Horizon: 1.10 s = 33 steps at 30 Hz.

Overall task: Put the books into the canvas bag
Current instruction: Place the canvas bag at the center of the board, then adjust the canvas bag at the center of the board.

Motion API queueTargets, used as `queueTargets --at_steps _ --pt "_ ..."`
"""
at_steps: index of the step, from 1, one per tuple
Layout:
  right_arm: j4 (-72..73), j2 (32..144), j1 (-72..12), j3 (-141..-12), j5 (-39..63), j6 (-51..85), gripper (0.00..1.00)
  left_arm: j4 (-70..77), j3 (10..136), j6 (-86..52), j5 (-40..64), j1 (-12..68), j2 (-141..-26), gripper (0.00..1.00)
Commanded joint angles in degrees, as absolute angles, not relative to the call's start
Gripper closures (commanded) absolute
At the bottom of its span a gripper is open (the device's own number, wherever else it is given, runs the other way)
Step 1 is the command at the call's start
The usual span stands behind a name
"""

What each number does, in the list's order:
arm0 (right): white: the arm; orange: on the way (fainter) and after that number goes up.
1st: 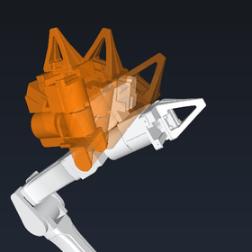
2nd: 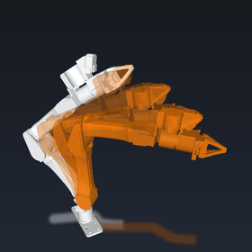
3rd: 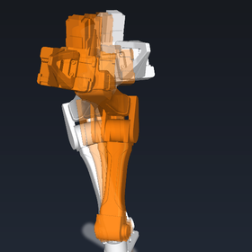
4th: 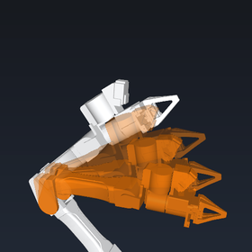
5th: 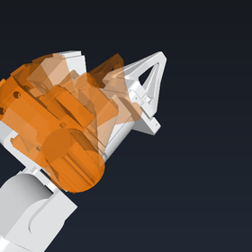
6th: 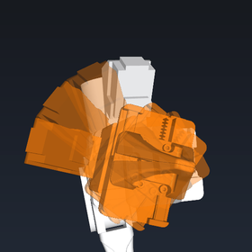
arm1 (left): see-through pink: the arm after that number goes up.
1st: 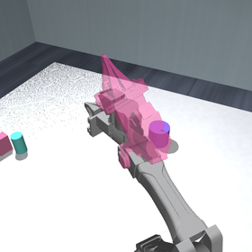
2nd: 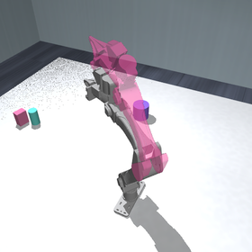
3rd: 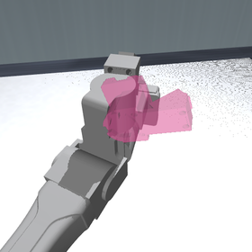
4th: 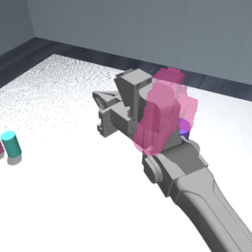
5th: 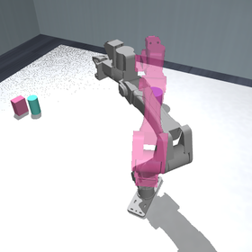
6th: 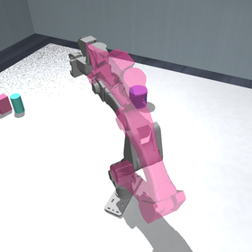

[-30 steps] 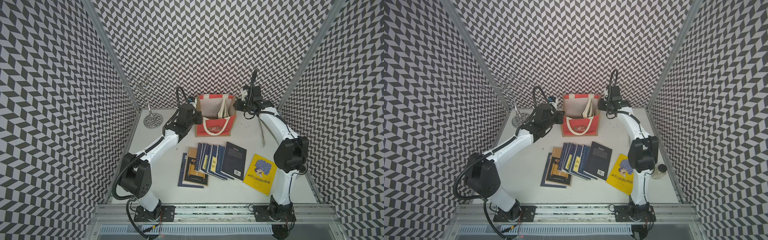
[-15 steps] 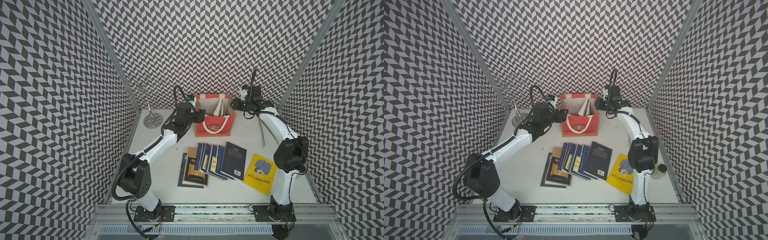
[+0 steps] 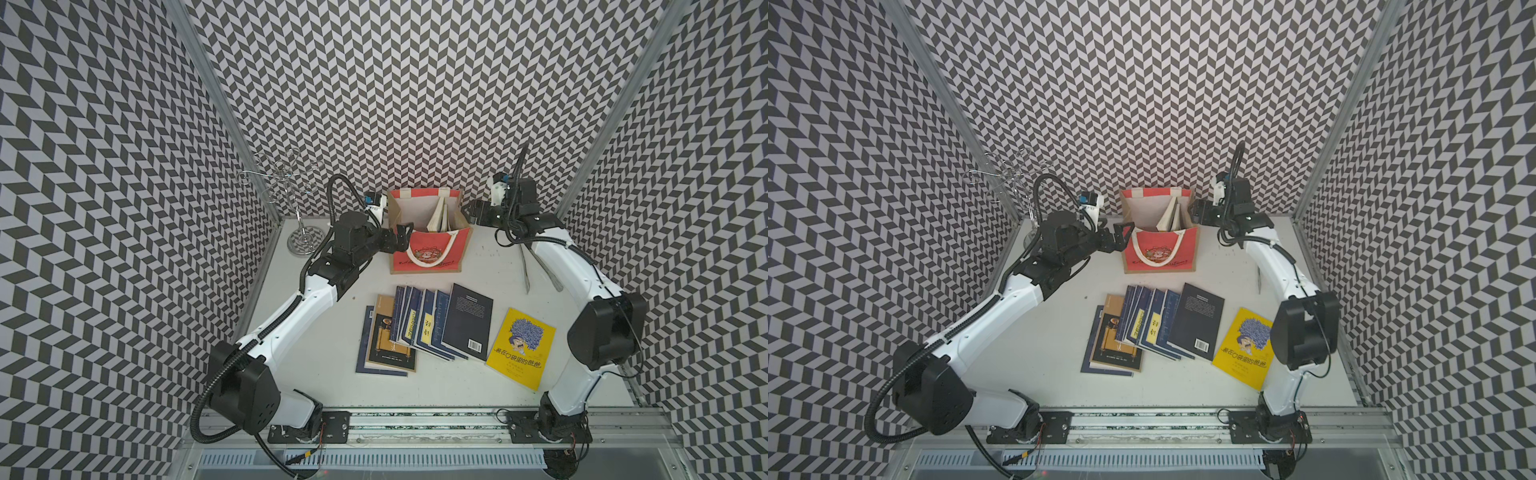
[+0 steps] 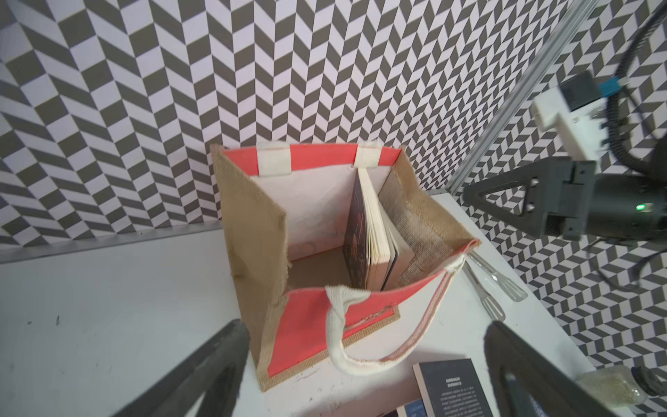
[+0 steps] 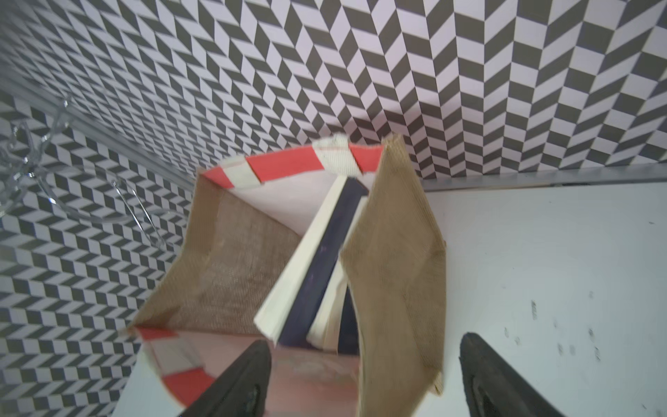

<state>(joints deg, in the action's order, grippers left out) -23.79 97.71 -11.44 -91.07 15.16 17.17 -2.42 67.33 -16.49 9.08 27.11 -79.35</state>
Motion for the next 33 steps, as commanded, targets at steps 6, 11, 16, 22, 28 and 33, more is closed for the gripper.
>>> queueTargets --at_steps 6,11,16,22,28,33 --pt "-14.07 74.46 -11.29 -57.21 13.32 23.51 0.01 0.37 50.11 -18.57 14.86 39.44 -70.16 0.01" --pt "-11.97 64.66 -11.61 -40.36 14.37 27.49 0.01 6.89 43.98 -23.44 16.29 47.58 -70.70 0.01" --pt "-12.26 63.66 -13.18 -31.54 12.71 27.30 0.01 9.14 42.66 -25.95 15.87 50.56 -72.80 0.01" --pt "-11.98 66.10 -15.88 -27.78 10.29 26.85 0.01 8.94 42.81 -25.82 14.51 50.89 -73.74 0.01" --pt "-7.21 72.75 -19.01 -26.88 11.98 26.08 0.01 8.53 43.92 -27.20 13.29 50.63 -76.30 0.01" --pt "-3.00 76.09 -20.14 -26.78 17.26 26.59 0.00 9.17 42.87 -29.53 12.61 48.88 -75.98 0.01"
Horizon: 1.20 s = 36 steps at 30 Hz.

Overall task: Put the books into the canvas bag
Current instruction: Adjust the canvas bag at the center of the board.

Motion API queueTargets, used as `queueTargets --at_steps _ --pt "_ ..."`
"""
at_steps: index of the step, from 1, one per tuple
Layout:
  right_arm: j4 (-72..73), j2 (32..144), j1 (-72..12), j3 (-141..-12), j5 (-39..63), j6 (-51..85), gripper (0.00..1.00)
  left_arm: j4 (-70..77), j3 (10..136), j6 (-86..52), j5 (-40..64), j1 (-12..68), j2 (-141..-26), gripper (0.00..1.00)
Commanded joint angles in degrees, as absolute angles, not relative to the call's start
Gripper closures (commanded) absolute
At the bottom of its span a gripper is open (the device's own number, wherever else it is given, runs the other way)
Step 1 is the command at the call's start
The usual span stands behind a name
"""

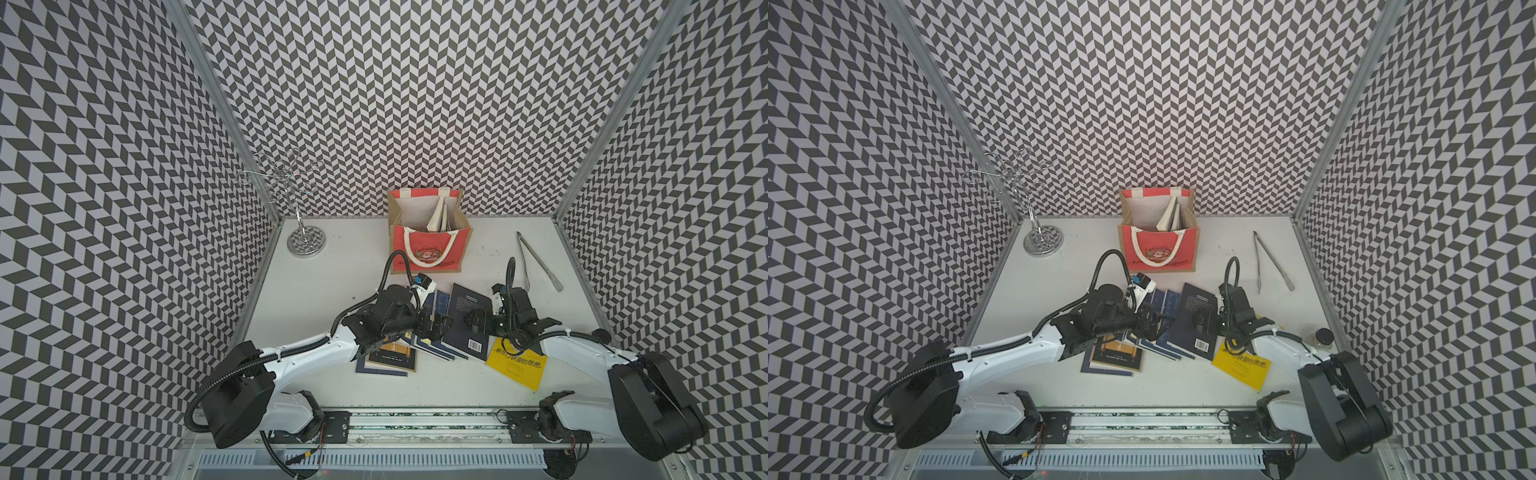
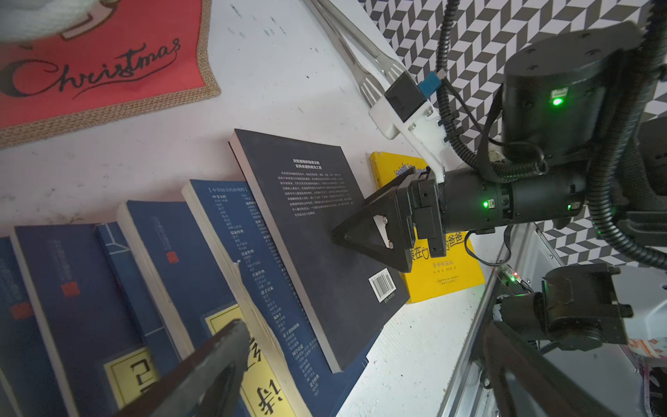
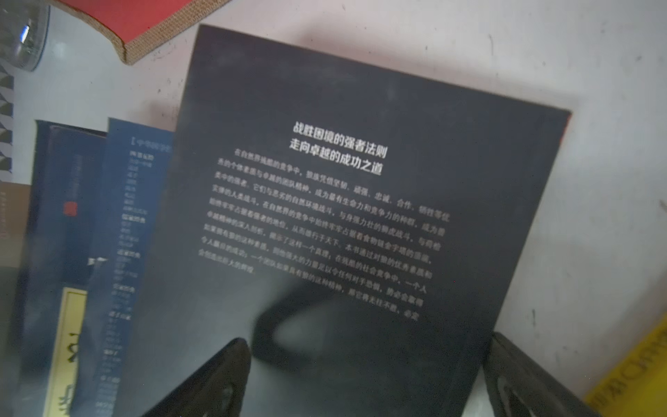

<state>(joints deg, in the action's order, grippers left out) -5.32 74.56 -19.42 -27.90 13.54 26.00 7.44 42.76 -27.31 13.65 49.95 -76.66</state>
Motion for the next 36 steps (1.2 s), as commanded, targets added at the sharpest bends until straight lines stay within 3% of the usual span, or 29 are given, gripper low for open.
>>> queueTargets --at_steps 1,9,27,31,36 --pt "-1.15 75.33 -20.57 -26.19 18.95 26.67 0.00 9.52 42.44 -30.09 13.22 48.13 -75.81 0.01" --pt "11.63 70.41 -23.18 -22.61 28.41 27.10 0.01 11.32 40.40 -29.98 20.42 41.75 -75.28 0.01" --pt "18.11 74.19 -26.02 -23.35 28.75 26.99 0.02 10.46 42.17 -30.54 24.60 40.48 -82.53 0.01" --pt "16.03 73.77 -26.02 -23.22 24.11 28.30 0.03 10.16 42.97 -30.10 24.61 40.48 -82.14 0.01" --pt "9.11 67.77 -24.67 -23.34 9.47 31.75 0.02 9.47 43.91 -29.30 25.07 40.36 -81.88 0.01"
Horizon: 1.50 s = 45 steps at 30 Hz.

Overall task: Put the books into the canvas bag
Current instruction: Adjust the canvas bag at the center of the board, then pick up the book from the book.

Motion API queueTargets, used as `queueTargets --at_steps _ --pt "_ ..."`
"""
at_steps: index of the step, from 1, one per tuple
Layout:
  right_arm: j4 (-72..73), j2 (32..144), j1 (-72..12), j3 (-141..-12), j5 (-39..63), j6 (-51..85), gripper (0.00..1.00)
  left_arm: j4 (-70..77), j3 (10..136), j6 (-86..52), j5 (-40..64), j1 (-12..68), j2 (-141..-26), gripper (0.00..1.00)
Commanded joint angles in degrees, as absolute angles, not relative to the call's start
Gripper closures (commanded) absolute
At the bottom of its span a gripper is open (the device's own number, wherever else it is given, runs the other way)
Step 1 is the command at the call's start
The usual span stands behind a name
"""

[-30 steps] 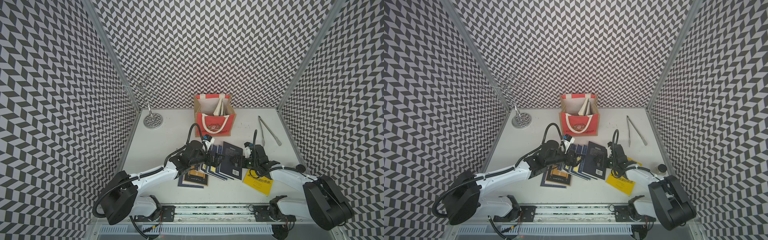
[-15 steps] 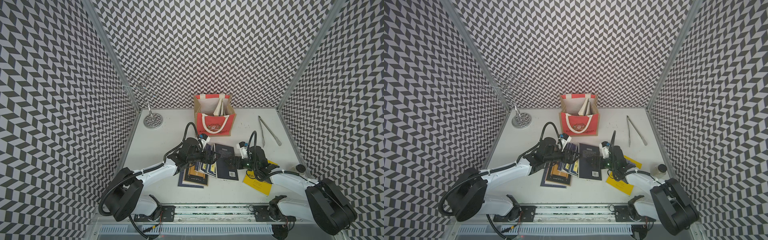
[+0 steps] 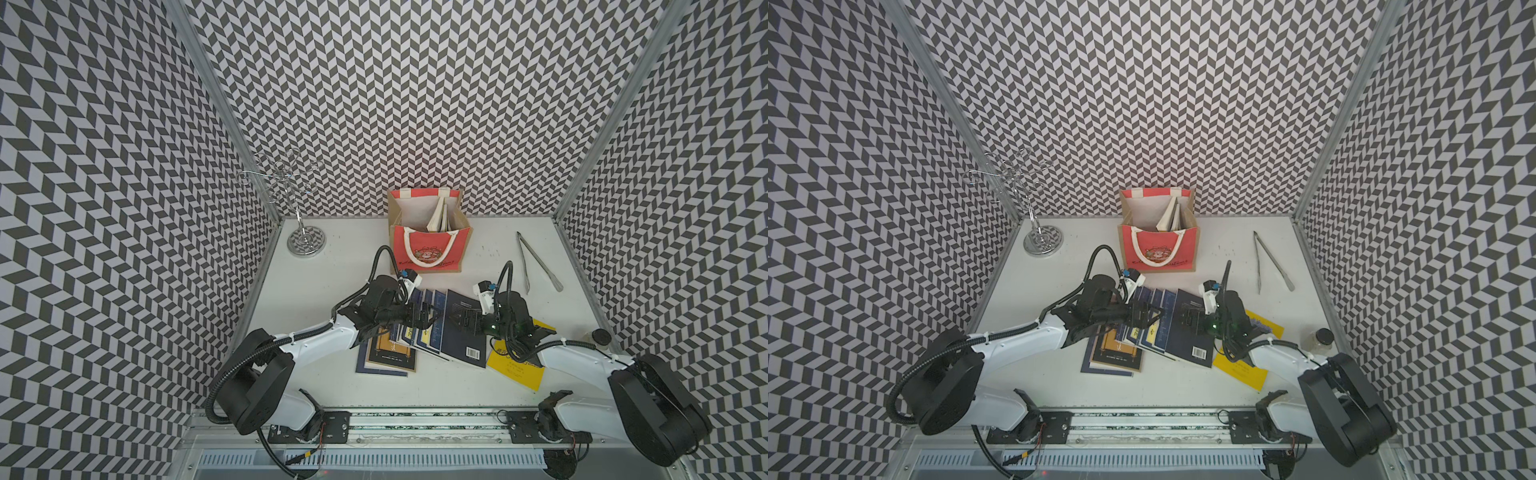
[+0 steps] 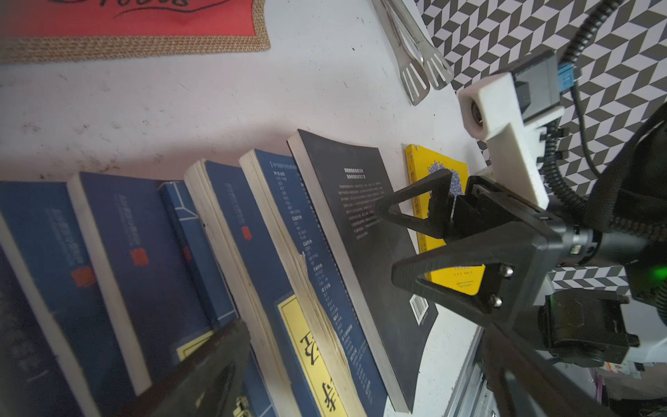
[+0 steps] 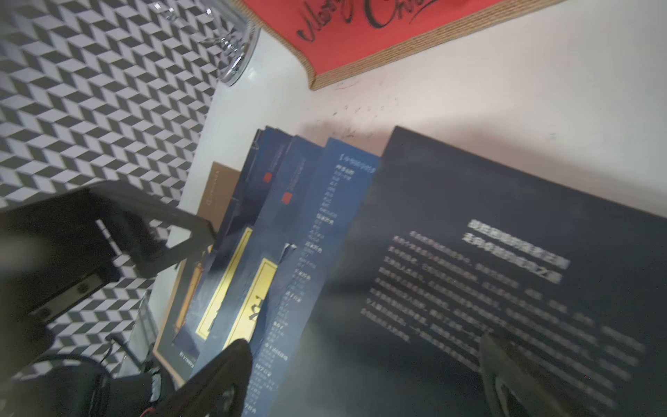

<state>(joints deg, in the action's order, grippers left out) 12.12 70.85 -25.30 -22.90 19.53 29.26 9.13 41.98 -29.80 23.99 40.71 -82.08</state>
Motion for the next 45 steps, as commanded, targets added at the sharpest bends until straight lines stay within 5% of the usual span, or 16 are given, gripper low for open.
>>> queueTargets --at_steps 1,7,23,45 --pt "7.54 67.21 -24.21 -23.68 7.03 32.29 0.01 9.49 43.88 -29.27 24.98 40.47 -81.78 0.01" --pt "3.24 69.58 -18.64 -24.15 5.51 32.58 0.01 10.28 43.72 -29.33 24.88 40.42 -81.97 0.01" --pt "13.68 76.79 -19.46 -25.00 27.75 25.11 0.03 9.34 43.33 -27.62 25.69 37.93 -79.80 0.01" --pt "18.25 78.93 -27.00 -25.69 29.60 23.72 0.04 4.58 41.54 -26.11 32.56 36.47 -81.52 0.09"
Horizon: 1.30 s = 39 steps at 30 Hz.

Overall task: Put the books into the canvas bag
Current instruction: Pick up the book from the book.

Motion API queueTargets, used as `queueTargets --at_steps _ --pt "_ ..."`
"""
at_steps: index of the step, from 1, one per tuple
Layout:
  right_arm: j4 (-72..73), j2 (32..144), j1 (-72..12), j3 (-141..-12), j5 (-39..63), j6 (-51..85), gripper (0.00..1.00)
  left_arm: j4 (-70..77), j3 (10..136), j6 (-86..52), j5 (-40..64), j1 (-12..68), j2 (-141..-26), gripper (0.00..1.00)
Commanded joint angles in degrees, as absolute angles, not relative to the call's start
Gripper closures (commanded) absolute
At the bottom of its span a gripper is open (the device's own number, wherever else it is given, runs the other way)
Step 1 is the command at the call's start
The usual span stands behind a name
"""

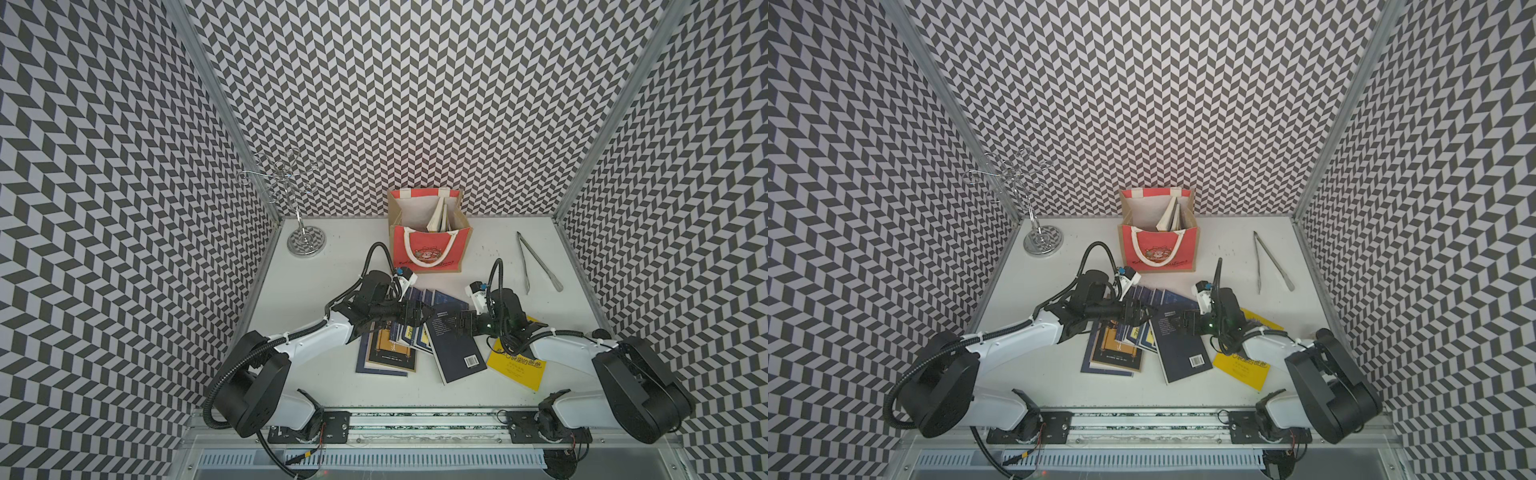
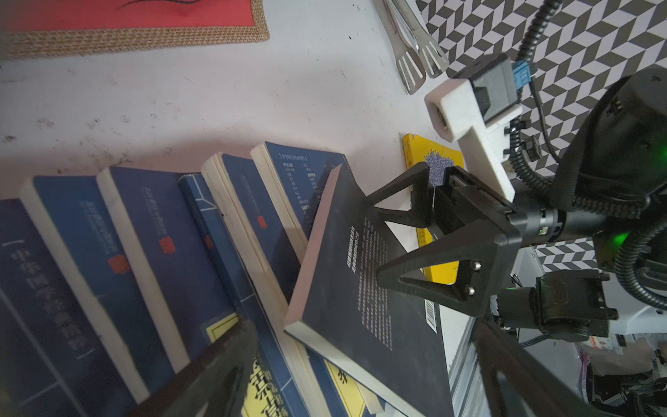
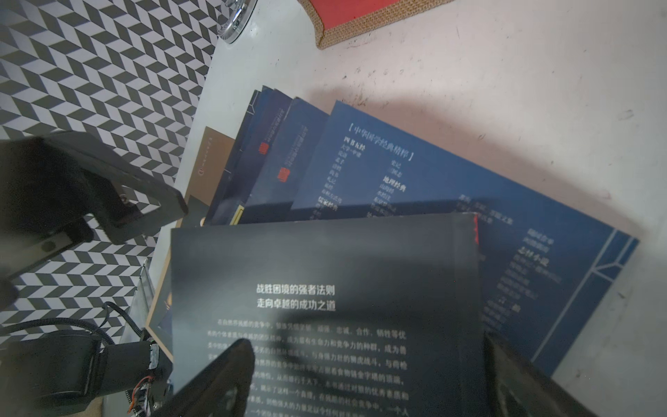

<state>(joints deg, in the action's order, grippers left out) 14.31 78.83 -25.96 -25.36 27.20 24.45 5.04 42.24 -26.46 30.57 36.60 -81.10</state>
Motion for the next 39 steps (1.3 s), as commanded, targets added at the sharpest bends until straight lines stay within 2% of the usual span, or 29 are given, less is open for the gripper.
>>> queueTargets --at_steps 1,11,17,20,31,32,39 --pt "18.43 78.98 -27.20 -25.66 29.47 23.66 0.04 4.65 41.28 -26.35 32.74 36.46 -81.66 0.10" --pt "19.04 79.67 -28.41 -25.66 29.02 23.48 0.04 2.74 40.11 -26.18 34.23 36.57 -82.71 0.20" --pt "19.60 80.04 -28.65 -25.49 29.45 23.68 0.04 2.83 39.98 -26.26 35.07 36.65 -83.30 0.32" --pt "19.94 79.55 -29.14 -25.40 30.01 23.40 0.04 3.19 40.25 -26.19 35.24 36.65 -83.94 0.42" --pt "19.78 78.51 -29.97 -24.96 29.99 23.12 0.04 2.02 42.28 -26.24 33.17 36.59 -83.39 0.98" --pt "19.63 78.18 -29.91 -25.05 29.97 23.07 0.04 1.58 42.54 -26.11 32.73 36.55 -82.72 1.00" --pt "15.92 72.88 -28.55 -27.30 28.59 24.38 0.04 -5.09 46.69 -24.78 30.57 35.88 -76.01 1.00"
